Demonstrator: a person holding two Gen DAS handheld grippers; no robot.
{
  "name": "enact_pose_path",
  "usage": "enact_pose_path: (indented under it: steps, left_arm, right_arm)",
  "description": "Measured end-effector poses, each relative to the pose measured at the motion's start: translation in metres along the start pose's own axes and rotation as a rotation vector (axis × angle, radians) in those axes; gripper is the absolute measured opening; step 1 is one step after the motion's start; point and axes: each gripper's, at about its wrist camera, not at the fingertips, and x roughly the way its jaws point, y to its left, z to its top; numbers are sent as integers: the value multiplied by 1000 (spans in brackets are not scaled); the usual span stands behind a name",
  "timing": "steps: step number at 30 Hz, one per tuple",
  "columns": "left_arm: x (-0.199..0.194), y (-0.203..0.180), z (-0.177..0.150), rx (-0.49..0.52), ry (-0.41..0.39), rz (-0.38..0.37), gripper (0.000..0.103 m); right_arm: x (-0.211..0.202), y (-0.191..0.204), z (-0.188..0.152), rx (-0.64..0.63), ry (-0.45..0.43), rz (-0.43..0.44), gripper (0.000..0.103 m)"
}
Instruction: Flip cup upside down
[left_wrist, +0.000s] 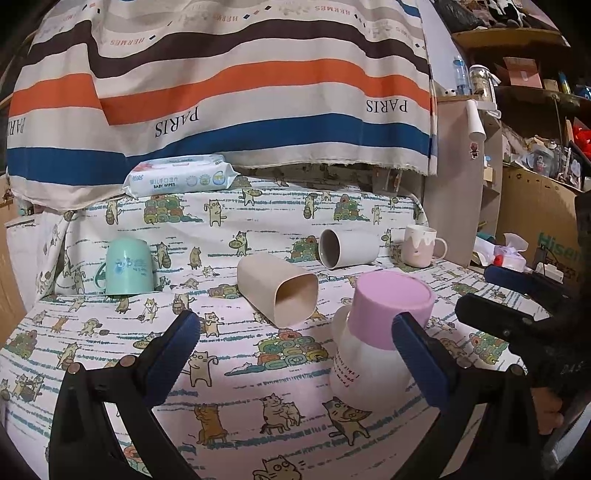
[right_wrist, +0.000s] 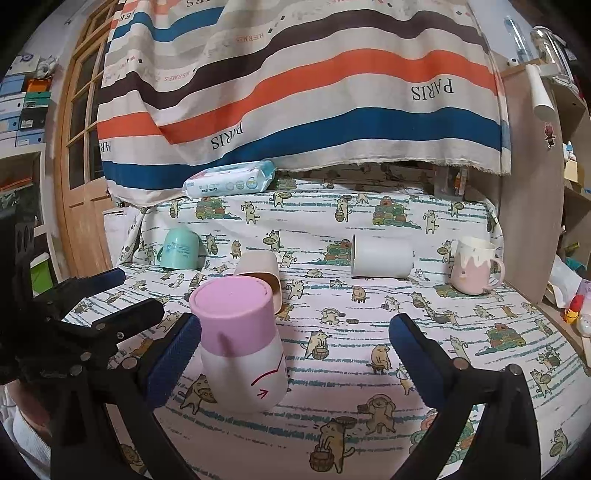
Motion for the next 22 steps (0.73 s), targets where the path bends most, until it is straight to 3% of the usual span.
enact_pose_path:
  steps: [22]
  left_arm:
    - [2, -2, -2, 13, 10, 0, 103]
  right_arm:
    - [3, 2, 1, -5, 2, -3, 103]
